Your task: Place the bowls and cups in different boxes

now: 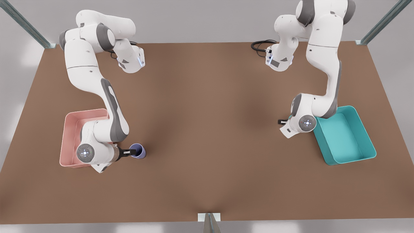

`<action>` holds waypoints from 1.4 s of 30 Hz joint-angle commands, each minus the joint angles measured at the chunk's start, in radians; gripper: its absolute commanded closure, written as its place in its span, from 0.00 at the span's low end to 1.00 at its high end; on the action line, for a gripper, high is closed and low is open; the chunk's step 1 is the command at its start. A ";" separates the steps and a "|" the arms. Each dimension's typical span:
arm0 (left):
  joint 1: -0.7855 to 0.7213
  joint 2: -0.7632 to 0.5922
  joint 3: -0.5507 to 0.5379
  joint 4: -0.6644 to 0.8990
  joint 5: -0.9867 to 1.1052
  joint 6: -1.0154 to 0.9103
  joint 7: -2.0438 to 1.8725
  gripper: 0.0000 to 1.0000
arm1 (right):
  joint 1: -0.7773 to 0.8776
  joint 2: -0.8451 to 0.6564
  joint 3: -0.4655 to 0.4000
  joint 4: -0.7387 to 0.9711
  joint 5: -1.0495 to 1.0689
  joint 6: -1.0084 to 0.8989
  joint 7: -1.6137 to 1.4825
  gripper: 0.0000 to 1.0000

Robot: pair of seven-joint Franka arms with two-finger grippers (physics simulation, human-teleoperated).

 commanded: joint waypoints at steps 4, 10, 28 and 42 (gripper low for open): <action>0.002 0.027 0.005 -0.022 0.035 0.128 0.005 0.00 | 0.000 -0.006 -0.001 -0.050 -0.001 0.079 0.002 0.00; 0.012 0.053 0.008 -0.062 0.038 0.128 -0.006 0.00 | -0.002 0.027 -0.001 -0.063 0.001 0.079 0.004 0.00; 0.029 -0.051 0.010 0.310 0.037 -0.305 -0.096 0.79 | -0.108 -0.167 0.004 -0.059 0.016 -0.062 -0.206 0.79; 0.382 0.179 0.039 0.324 0.038 0.014 -0.023 0.79 | -0.347 -0.081 -0.025 -0.059 -0.057 -0.039 -0.478 0.79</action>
